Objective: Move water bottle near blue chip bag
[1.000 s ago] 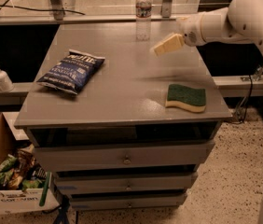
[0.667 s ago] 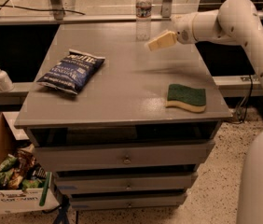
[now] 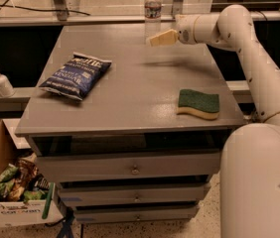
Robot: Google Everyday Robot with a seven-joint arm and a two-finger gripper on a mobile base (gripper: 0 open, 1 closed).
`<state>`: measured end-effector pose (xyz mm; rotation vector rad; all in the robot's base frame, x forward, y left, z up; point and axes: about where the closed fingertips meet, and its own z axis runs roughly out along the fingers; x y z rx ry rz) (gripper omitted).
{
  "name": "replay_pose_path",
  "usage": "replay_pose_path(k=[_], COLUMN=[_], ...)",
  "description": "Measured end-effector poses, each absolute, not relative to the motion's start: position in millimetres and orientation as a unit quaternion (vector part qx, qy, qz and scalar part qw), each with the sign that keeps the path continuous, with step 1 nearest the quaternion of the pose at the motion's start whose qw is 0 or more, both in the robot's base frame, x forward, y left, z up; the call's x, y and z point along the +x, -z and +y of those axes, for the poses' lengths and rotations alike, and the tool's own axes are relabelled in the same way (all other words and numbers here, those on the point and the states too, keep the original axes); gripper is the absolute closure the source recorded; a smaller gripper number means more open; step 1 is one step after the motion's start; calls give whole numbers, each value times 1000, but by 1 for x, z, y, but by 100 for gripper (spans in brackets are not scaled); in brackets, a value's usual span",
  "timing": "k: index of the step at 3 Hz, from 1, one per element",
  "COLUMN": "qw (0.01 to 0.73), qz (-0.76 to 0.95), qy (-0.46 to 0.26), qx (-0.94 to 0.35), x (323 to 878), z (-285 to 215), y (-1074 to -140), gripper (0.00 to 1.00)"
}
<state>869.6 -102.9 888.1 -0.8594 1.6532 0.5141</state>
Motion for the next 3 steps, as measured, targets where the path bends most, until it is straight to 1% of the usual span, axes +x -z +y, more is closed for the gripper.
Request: replay_pose_path(k=[1,3], qw=[592,617], qz=[689,680], qy=[-237,-235], qx=[-344,-319], x=[894,927], z=[-84,-49], y=[-897,-919], gripper=[0,0])
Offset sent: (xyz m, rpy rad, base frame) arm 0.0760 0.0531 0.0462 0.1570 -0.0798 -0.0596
